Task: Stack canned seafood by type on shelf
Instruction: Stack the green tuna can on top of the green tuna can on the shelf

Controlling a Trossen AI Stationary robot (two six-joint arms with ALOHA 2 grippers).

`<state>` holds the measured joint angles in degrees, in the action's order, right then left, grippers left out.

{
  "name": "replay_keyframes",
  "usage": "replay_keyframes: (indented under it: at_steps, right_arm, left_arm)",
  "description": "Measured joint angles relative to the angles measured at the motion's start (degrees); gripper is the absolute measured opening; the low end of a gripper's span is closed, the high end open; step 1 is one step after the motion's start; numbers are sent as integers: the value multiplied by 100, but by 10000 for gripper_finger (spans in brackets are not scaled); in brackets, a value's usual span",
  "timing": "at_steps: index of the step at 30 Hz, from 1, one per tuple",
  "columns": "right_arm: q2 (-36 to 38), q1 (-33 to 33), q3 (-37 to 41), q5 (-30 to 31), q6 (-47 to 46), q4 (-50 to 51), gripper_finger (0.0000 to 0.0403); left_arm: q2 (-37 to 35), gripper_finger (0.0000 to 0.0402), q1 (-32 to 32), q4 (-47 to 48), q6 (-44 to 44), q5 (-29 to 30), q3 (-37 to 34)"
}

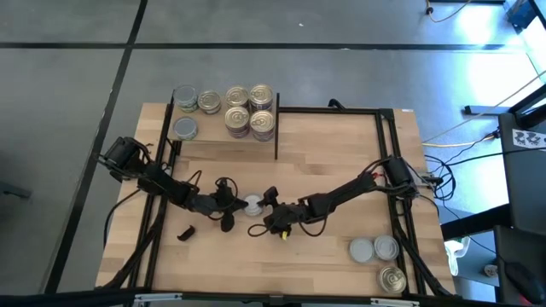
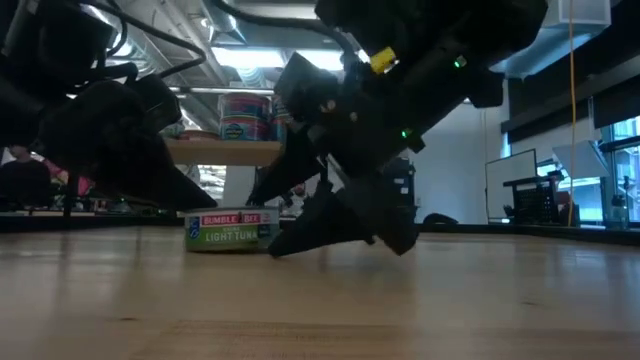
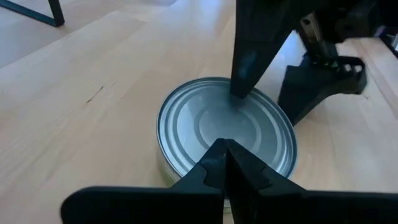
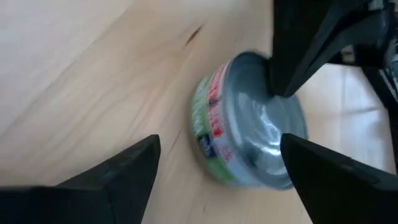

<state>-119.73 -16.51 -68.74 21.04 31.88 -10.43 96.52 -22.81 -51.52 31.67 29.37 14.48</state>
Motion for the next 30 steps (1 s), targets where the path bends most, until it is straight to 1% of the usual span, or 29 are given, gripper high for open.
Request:
replay_keyframes:
  at_steps: [3, 7, 13, 15, 18, 20, 22, 25, 27, 30]
  right_arm:
    - [-94, 7, -3, 65, 339, -148, 325]
    - [-205, -2, -16, 279, 1037, -371, 319]
    - [-207, 108, -21, 509, 1493, -294, 319]
    - [-206, 158, -27, 473, 1624, -98, 319]
    - [-205, 234, -32, 178, 1649, 163, 319]
    - [-205, 243, -33, 169, 1668, 235, 319]
    - [-209, 262, -23, 174, 1820, 180, 319]
    - [-209, 336, -10, 23, 2038, 32, 319]
    - [-311, 410, -17, -69, 2179, -12, 319]
    - [-475, 467, -125, -19, 2305, 7, 319]
  left_arm:
    - [0, 6, 0, -78, -3, -1, -26]
    - [1, 7, 0, -82, -3, -1, -23]
    - [1, 7, 0, -87, -3, -1, -21]
    - [1, 7, 0, -102, -1, -3, -21]
    - [1, 7, 0, -124, -3, -3, -21]
    - [1, 7, 0, -127, -1, -3, -21]
    - [1, 7, 0, -131, -3, -3, -21]
    - [1, 7, 0, -141, -4, -3, -21]
    - [1, 7, 0, -143, -3, -2, -21]
    - [-1, 7, 0, -142, -5, 7, -24]
